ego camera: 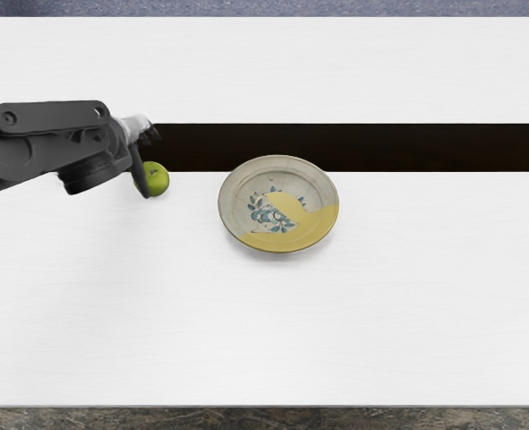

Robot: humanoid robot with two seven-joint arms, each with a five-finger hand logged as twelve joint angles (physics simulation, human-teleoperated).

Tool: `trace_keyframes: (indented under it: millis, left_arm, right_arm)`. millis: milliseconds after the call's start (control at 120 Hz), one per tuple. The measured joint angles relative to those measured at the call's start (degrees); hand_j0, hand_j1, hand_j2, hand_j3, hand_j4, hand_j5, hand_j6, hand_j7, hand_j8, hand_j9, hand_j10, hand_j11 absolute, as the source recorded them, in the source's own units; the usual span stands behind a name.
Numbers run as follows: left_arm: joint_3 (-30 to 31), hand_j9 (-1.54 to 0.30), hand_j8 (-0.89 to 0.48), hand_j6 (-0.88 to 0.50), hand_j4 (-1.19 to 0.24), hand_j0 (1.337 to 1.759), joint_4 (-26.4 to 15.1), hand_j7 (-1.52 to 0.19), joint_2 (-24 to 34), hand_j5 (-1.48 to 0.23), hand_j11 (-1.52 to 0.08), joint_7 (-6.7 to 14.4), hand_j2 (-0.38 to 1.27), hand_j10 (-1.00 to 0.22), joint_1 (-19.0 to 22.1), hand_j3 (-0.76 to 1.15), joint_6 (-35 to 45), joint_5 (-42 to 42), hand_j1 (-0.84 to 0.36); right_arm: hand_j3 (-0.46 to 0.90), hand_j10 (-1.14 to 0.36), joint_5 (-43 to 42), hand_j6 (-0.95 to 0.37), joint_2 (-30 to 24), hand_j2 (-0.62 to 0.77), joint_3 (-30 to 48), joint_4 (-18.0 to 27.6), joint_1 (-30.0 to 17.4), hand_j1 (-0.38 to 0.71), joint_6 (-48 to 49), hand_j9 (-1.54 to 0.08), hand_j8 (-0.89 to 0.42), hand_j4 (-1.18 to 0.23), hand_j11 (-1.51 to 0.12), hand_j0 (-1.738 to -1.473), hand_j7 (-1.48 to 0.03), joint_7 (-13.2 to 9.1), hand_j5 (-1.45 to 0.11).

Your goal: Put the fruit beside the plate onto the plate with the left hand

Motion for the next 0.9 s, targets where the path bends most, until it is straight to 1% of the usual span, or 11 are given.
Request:
trace_keyframes:
  millis: [150, 267, 342, 400, 542, 717, 900]
  left_arm:
    - [0.0, -0.32, -0.25, -0.25, -0.25, 1.658, 4.4, -0.32, -2.4, -0.32, -0.32, 0.0, 0.05, -0.25, 2.0, 0.00, -0.4, 0.1, 0.05]
    - [0.0, -0.32, -0.25, -0.25, -0.25, 1.658, 6.9, -0.32, -4.4, -0.32, -0.32, 0.0, 0.05, -0.25, 3.3, 0.00, -0.5, 0.2, 0.05]
    - [0.0, -0.32, -0.25, -0.25, -0.25, 1.658, 8.2, -0.32, -5.4, -0.32, -0.32, 0.0, 0.05, -0.25, 3.4, 0.00, -0.5, 0.3, 0.05]
    - [0.0, -0.32, -0.25, -0.25, -0.25, 1.658, 8.8, -0.32, -5.6, -0.32, -0.32, 0.0, 0.05, -0.25, 3.5, 0.00, -0.5, 0.3, 0.05]
    - [-0.1, -0.32, -0.25, -0.25, -0.25, 1.658, 10.5, -0.32, -8.4, -0.32, -0.32, 0.0, 0.05, -0.25, 4.7, 0.00, -0.5, 0.3, 0.05]
    - [-0.1, -0.33, -0.25, -0.26, -0.25, 1.658, 11.5, -0.33, -9.3, -0.33, -0.33, 0.0, 0.05, -0.25, 5.1, 0.00, -0.4, 0.5, 0.05]
    - [0.0, -0.42, -0.33, -0.33, -0.32, 1.658, 11.8, -0.42, -9.5, -0.42, -0.42, 0.0, 0.07, -0.32, 6.0, 0.00, 0.0, 0.6, -0.04]
  right_arm:
    - [0.00, -0.04, 0.0, -0.04, 0.0, -0.01, 0.0, 0.0, 0.0, -0.31, 0.0, -0.05, -0.04, -0.04, -0.05, -1.658, -0.05, 0.0, -0.05]
    - [0.00, -0.04, 0.0, -0.04, 0.0, -0.01, 0.0, 0.0, 0.0, -0.31, 0.0, -0.05, -0.04, -0.04, -0.05, -1.658, -0.05, 0.0, -0.05]
    - [0.00, -0.03, 0.0, -0.04, 0.0, -0.01, 0.0, 0.0, 0.0, -0.31, 0.0, -0.05, -0.04, -0.04, -0.05, -1.658, -0.05, 0.0, -0.05]
    - [0.00, -0.03, 0.0, -0.04, 0.0, -0.01, 0.0, 0.0, 0.0, -0.31, 0.0, -0.05, -0.04, -0.04, -0.05, -1.658, -0.05, 0.0, -0.05]
    - [0.00, -0.03, 0.0, -0.04, 0.0, -0.01, 0.0, 0.0, 0.2, -0.31, 0.0, -0.05, -0.04, -0.04, -0.05, -1.658, -0.05, 0.0, -0.05]
    - [0.00, -0.03, 0.0, -0.04, 0.0, -0.01, 0.0, 0.0, 0.3, -0.31, 0.0, -0.05, -0.04, -0.04, -0.05, -1.658, -0.05, -0.1, -0.05]
    - [0.00, -0.04, 0.0, -0.04, 0.0, -0.01, 0.0, 0.0, 0.3, -0.31, 0.0, -0.05, -0.04, -0.04, -0.05, -1.658, -0.05, -0.1, -0.05]
